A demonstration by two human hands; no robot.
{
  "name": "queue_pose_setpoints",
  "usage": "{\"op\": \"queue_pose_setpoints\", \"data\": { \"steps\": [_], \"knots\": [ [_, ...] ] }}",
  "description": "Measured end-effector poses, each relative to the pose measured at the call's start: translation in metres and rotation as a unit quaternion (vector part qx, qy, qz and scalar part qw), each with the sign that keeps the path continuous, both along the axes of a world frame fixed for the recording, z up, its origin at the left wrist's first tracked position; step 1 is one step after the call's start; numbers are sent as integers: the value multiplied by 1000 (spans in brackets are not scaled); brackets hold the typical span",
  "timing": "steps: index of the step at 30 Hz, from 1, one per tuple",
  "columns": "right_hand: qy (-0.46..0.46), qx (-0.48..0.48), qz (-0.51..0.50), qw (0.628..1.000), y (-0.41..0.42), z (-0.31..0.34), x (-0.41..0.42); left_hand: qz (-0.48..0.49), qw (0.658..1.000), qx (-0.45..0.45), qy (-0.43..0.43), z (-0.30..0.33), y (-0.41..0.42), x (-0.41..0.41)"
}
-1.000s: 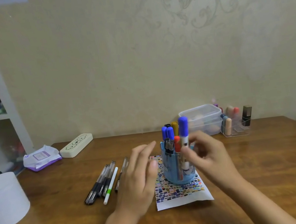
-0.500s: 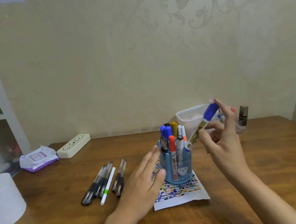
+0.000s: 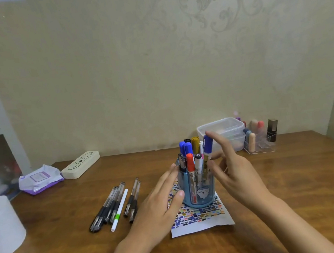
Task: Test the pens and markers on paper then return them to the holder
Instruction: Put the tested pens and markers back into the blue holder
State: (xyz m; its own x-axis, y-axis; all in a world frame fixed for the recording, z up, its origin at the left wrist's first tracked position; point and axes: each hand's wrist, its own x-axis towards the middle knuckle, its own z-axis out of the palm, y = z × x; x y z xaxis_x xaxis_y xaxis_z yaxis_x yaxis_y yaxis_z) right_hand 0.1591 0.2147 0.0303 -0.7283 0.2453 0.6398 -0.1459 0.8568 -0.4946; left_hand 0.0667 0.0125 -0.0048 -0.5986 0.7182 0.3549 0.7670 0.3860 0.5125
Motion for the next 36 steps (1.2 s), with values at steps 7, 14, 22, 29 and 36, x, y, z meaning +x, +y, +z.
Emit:
{"op": "queue_pose_setpoints", "data": {
  "steps": [7,14,22,29,36],
  "knots": [
    [-27,6,5,1000,-2,-4,0,5,1000,-4,-4,1,-2,-2],
    [3,-3,-3,1000,-7,-5,1,101,994,-46,5,6,-15,-12],
    [67,-36,-16,997,-11,-6,1,246,956,-153,46,-8,-29,-36],
    [58,-36,-13,998,-14,-7,0,238,960,-139,44,-7,-26,-33],
    [57,-38,-8,998,-15,-7,1,205,969,-135,32,-9,-24,-28]
  ]
}}
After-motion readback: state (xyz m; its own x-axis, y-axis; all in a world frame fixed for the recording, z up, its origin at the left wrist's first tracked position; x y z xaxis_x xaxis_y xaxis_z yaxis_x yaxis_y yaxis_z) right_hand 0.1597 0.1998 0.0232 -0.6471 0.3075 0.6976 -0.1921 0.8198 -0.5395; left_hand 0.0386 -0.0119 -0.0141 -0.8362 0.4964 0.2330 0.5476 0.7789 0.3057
